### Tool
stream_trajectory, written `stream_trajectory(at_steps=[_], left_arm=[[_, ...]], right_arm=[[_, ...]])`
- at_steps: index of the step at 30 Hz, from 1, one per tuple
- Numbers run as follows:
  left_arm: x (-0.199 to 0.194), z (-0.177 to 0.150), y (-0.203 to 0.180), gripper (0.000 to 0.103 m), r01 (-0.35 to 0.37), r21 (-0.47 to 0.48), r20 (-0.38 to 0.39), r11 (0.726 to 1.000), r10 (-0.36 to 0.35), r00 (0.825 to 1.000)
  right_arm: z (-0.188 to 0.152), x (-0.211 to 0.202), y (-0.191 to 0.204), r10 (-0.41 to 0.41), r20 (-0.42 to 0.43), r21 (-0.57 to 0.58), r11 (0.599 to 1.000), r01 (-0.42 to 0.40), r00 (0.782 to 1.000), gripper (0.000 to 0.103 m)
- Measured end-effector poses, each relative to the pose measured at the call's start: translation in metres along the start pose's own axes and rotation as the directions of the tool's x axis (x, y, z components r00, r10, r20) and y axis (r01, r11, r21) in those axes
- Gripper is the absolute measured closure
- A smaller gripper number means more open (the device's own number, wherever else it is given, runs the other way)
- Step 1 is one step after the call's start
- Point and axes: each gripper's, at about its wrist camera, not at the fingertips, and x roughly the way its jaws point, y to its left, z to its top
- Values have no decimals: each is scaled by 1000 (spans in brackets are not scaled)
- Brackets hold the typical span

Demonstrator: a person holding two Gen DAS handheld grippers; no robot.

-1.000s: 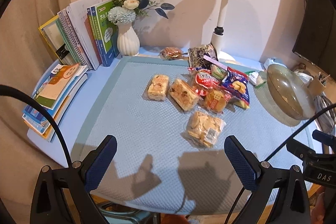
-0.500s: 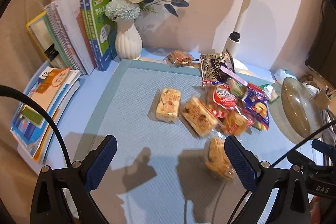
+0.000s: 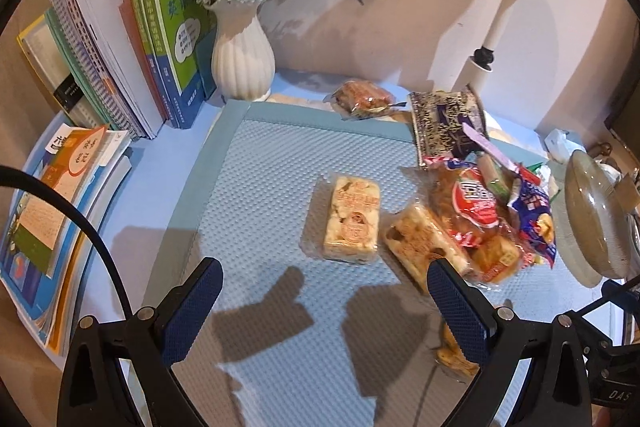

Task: Organize snacks
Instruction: 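Grasp the wrapped sponge cake with the left tool while the right tool grasps the cracker bag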

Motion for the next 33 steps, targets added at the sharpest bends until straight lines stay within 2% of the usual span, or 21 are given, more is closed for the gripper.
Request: stream_trajectory(at_steps=[8, 16, 30, 33], left_arm=[[10, 4, 0, 2, 15, 38, -14, 999, -14, 1000], [10, 10, -4, 2, 16, 15, -11, 1000, -16, 1000], [13, 1, 0, 2, 9, 27, -23, 1000, -8, 1000], [21, 2, 6, 2, 32, 32, -40, 999, -30, 999]], right_arm=[[1, 8, 2, -18, -13, 49, 999, 18, 1000, 0], [4, 3, -2, -30, -5, 34, 999, 30, 1000, 0], [-2, 10, -3, -4, -23, 64, 998, 6, 1000, 0], [-6, 12, -2, 10, -35, 83, 997, -7, 999, 0]])
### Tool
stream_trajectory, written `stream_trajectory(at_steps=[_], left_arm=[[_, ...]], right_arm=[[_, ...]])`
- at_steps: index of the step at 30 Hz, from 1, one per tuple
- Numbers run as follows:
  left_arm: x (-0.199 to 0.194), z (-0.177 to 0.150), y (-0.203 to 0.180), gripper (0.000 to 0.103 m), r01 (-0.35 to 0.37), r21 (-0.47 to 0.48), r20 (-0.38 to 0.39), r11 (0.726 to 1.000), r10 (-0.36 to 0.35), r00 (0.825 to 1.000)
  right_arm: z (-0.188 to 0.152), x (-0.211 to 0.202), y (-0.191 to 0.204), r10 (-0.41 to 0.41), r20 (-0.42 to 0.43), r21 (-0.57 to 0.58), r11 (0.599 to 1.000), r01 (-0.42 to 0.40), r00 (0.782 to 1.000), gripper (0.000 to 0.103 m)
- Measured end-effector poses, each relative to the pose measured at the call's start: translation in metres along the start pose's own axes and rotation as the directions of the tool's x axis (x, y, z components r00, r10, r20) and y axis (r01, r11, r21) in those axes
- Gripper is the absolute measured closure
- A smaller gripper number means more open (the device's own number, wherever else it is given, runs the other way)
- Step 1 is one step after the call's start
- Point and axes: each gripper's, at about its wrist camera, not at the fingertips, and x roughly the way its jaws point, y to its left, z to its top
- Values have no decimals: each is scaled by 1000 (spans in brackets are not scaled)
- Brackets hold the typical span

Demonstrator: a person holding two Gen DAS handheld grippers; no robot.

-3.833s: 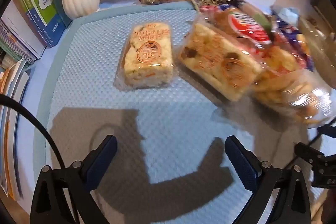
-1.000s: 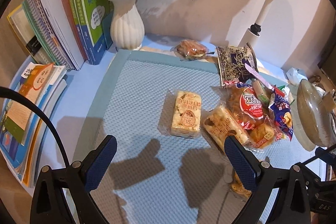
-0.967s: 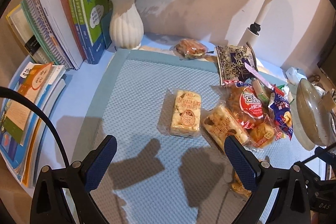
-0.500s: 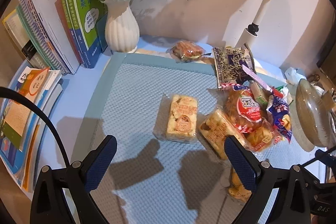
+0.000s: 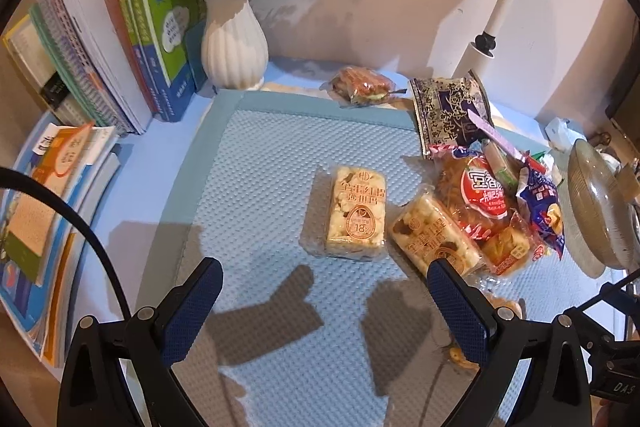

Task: Organize snacks
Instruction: 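Grasp the wrapped sponge cake with the left tool while the right tool grasps the cracker bag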

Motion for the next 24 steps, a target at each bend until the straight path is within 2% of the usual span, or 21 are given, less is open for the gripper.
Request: stream_trajectory(at_steps=[3, 7, 13, 18, 24], left_arm=[[17, 6, 7, 2, 27, -3, -38, 1000, -27, 999], [38, 16, 11, 2, 49, 11, -64, 999, -49, 997], [70, 30, 8, 2, 71, 58, -110, 996, -65, 992], [82, 36, 0, 2, 105, 99, -137, 989, -91, 986], [96, 36, -7, 2, 125, 137, -168, 983, -102, 981]], right_arm=[[-5, 3, -1, 42, -19, 38, 998, -41, 999, 0], [-12, 13, 0, 143, -64, 117, 984, -135, 988, 0], [-18, 32, 12, 175, -131, 149, 977, -156, 976, 0], [-19, 40, 18, 211, -145, 194, 964, -181, 967, 0], [-17, 54, 29, 217, -165, 215, 960, -180, 962, 0]])
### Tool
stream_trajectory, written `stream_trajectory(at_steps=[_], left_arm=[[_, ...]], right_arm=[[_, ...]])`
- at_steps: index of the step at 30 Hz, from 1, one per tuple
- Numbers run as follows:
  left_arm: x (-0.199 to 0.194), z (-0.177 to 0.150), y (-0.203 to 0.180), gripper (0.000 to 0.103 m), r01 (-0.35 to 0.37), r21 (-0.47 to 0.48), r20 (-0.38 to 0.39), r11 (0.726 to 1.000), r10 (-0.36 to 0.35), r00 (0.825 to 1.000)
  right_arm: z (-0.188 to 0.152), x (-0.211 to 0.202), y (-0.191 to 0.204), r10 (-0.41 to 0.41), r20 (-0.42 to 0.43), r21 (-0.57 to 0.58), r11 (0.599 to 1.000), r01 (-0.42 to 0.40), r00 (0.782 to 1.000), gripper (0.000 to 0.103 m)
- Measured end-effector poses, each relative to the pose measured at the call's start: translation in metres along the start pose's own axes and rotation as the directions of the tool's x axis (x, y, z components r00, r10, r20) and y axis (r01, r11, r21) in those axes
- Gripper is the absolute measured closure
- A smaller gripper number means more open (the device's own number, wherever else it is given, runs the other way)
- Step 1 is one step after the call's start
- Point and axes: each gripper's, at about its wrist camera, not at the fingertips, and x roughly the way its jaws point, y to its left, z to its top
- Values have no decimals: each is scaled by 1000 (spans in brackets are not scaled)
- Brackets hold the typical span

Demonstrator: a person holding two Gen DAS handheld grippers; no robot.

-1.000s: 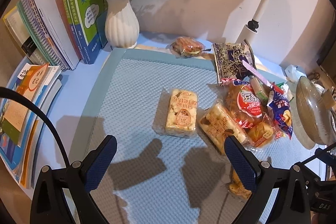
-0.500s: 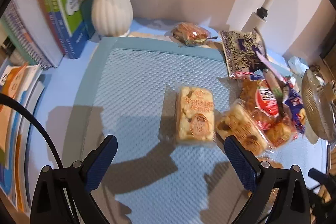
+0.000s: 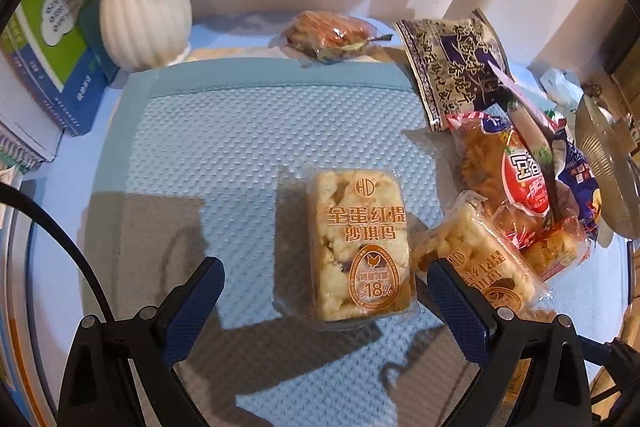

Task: Organize snacks
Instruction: 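Grasp the wrapped sponge cake with the left tool while the right tool grasps the cracker bag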

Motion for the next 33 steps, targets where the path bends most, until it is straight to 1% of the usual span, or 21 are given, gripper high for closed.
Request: stream_trajectory(at_steps=[2, 4, 5, 6, 7, 10, 13, 15, 16, 17, 18, 21, 22, 23, 24, 25, 27, 30, 33], left_arm=[[3, 1, 1, 5, 6, 0, -6, 1000, -6, 1000], [6, 3, 3, 5, 15, -8, -10, 1000, -15, 1000], [7, 3, 3, 5, 17, -12, -11, 1000, -17, 1000], [8, 3, 5, 5, 17, -13, -12, 1000, -17, 1000], [9, 4, 6, 5, 15, -16, -10, 1000, -15, 1000], [11, 5, 10, 5, 17, -35, -8, 999, -18, 1000], [14, 5, 11, 6, 18, -41, -7, 999, -19, 1000], [15, 6, 11, 7, 20, -42, -2, 999, -20, 1000], [15, 6, 11, 9, 21, -44, -1, 999, -21, 1000], [16, 6, 11, 13, 30, -45, -2, 999, -30, 1000], [16, 7, 11, 15, 47, -44, -4, 998, -47, 999], [15, 8, 6, 24, 49, -30, 2, 998, -49, 999], [14, 7, 4, 33, 49, -26, 6, 998, -49, 999], [13, 6, 3, 47, 53, -22, 9, 998, -53, 999], [12, 5, 0, 53, 50, -12, 3, 999, -50, 999], [12, 5, -2, 56, 39, -1, 2, 999, -39, 999], [9, 2, -5, 57, 28, 17, 8, 999, -29, 1000], [1, -5, -5, 57, 30, 9, 19, 1000, -30, 999], [-7, -13, -3, 57, 1, 13, 25, 1000, -2, 1000]], right_arm=[[2, 9, 4, -21, -13, -2, 1000, 21, 1000, 2], [3, 17, 7, -52, -28, -13, 999, 52, 998, 4], [3, 19, 7, -63, -34, -15, 998, 63, 997, 7], [4, 22, 6, -66, -42, -12, 998, 66, 997, 14], [4, 25, 5, -52, -52, -6, 999, 51, 997, 16], [4, 30, 5, -48, -63, 1, 999, 49, 997, 17], [5, 32, 9, -67, -55, -30, 997, 65, 996, 18], [4, 31, 9, -69, -53, -46, 997, 67, 996, 23], [3, 31, 10, -65, -54, -57, 996, 62, 996, 25], [3, 31, 11, -61, -54, -66, 996, 57, 997, 28], [3, 31, 12, -55, -52, -73, 996, 51, 997, 33], [2, 30, 18, -59, -41, -108, 993, 54, 997, 36], [3, 31, 21, -61, -38, -117, 992, 57, 997, 37], [3, 31, 22, -62, -34, -127, 990, 58, 997, 37], [3, 30, 21, -63, -32, -131, 990, 58, 998, 38], [2, 29, 21, -63, -31, -135, 989, 58, 998, 39], [1, 28, 19, -69, -29, -139, 988, 65, 997, 39], [-3, 22, 13, -77, -20, -149, 986, 73, 997, 40], [-5, 18, 10, -72, -18, -146, 987, 69, 997, 41]])
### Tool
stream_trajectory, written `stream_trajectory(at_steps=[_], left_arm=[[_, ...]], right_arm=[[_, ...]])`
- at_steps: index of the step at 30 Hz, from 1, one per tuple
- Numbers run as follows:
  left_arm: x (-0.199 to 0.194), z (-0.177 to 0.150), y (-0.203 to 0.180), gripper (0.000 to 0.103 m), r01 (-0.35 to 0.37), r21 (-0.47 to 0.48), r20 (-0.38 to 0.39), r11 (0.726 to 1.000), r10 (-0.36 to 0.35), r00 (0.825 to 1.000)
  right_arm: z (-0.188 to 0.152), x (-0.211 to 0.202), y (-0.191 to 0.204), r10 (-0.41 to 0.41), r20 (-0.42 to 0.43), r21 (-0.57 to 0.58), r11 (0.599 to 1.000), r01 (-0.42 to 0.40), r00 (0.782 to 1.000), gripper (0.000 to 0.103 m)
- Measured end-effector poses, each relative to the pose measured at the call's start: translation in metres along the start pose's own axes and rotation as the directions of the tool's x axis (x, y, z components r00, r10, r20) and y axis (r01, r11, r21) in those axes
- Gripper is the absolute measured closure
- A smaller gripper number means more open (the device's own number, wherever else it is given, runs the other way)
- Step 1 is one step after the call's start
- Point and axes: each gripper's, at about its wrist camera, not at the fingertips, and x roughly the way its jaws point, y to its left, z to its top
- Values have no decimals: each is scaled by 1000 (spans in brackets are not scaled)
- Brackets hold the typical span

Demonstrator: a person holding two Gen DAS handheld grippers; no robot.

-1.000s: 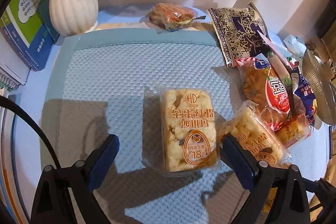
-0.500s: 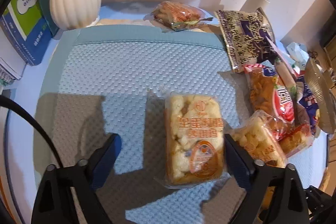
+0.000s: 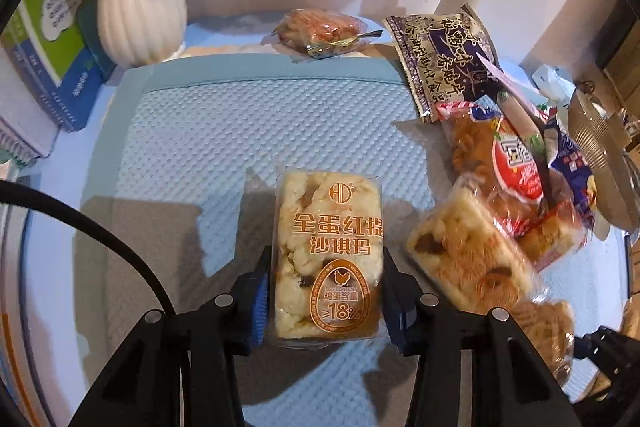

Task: Organize snacks
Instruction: 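Carry the cracker bag to the glass plate and release it with the right tool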

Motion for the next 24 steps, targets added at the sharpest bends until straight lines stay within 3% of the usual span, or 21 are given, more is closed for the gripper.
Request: stream_trajectory(at_steps=[7, 13, 24], left_arm=[[-35, -12, -5, 58, -56, 57, 51, 997, 53, 997], [-76, 8, -27, 58, 16, 52, 147, 999, -24, 989], [-101, 54, -138, 58, 35, 240, 252, 970, -97, 963]], right_arm=[[-3, -25, -7, 18, 47, 5, 1000, -18, 999, 41], [-5, -64, -27, -14, 143, 63, 998, 5, 990, 41], [8, -130, -120, -120, 276, 222, 973, 58, 954, 41]])
